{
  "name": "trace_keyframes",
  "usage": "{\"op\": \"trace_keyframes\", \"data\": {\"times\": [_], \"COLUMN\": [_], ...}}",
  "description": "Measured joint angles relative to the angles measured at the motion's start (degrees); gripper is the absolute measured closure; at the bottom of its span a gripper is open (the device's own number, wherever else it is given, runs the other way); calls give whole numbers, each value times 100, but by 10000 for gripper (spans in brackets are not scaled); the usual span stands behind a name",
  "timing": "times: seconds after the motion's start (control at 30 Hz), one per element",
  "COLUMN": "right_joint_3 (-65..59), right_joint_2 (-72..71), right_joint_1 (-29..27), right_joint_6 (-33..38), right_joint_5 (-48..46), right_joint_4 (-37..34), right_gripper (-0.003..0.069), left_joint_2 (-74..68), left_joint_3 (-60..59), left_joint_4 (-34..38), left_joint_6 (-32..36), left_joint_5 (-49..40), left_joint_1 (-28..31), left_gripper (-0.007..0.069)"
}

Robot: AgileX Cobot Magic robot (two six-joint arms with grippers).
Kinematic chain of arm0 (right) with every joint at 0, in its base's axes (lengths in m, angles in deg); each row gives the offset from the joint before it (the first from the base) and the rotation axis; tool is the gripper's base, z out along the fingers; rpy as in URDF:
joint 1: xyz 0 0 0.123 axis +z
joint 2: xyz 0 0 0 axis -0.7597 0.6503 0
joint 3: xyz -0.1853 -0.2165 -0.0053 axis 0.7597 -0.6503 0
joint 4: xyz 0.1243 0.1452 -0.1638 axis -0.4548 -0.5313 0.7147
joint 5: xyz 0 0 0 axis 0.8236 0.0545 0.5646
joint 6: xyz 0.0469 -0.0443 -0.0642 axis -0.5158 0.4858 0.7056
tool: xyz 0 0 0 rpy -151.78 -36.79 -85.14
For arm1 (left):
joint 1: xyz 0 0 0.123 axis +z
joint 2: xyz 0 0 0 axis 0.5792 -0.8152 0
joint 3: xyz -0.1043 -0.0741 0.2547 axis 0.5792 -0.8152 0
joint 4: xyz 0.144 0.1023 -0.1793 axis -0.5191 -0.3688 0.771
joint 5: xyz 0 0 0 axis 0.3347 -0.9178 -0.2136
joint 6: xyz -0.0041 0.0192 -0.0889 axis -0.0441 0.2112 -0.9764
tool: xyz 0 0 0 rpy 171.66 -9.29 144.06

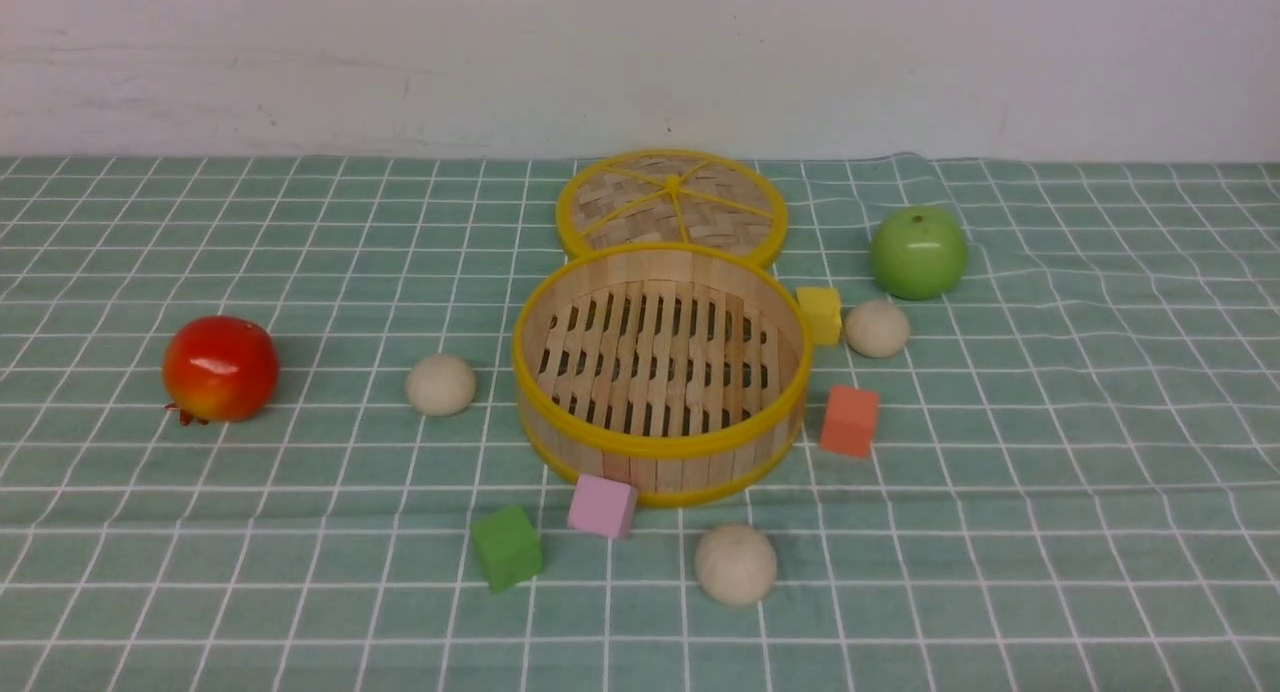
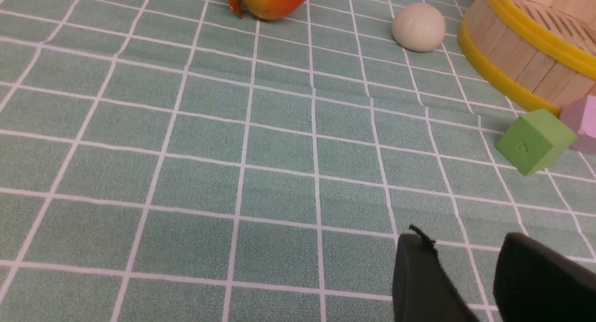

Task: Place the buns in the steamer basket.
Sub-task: Use the left arm to grab a steamed stuffed bun

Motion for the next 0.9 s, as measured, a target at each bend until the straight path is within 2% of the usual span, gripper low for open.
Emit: {"op": "trace_keyframes", "data": {"times": [0.3,0.37,0.5,0.53,0.57,0.73,0.83,0.9], "right_joint_3": [0,0,0,0,0,0,0,0], "right_joint_2": [0,0,0,0,0,0,0,0], "right_joint_1": [0,0,0,0,0,0,0,0], "right_joint_6": [0,0,0,0,0,0,0,0], "right_joint_5": [0,0,0,0,0,0,0,0], "right_joint_4": [0,0,0,0,0,0,0,0], "right_gripper": [419,419,419,419,419,419,419,419], "left_joint_2": [0,0,0,0,0,0,0,-12], "left_joint_3": [0,0,0,0,0,0,162,615], "left_joint_4": [108,636,2140,2207,2708,3077,3055,2801], "left_joint_6": [-73,-386,-1087,-1112,-1257,-1345,-1341,-1047], "left_joint_5": [154,481,1309,1356,1801,2453,2005,1289], "left_joint_1": [0,0,0,0,0,0,0,0], "left_gripper": [386,386,386,386,386,386,402,464]}}
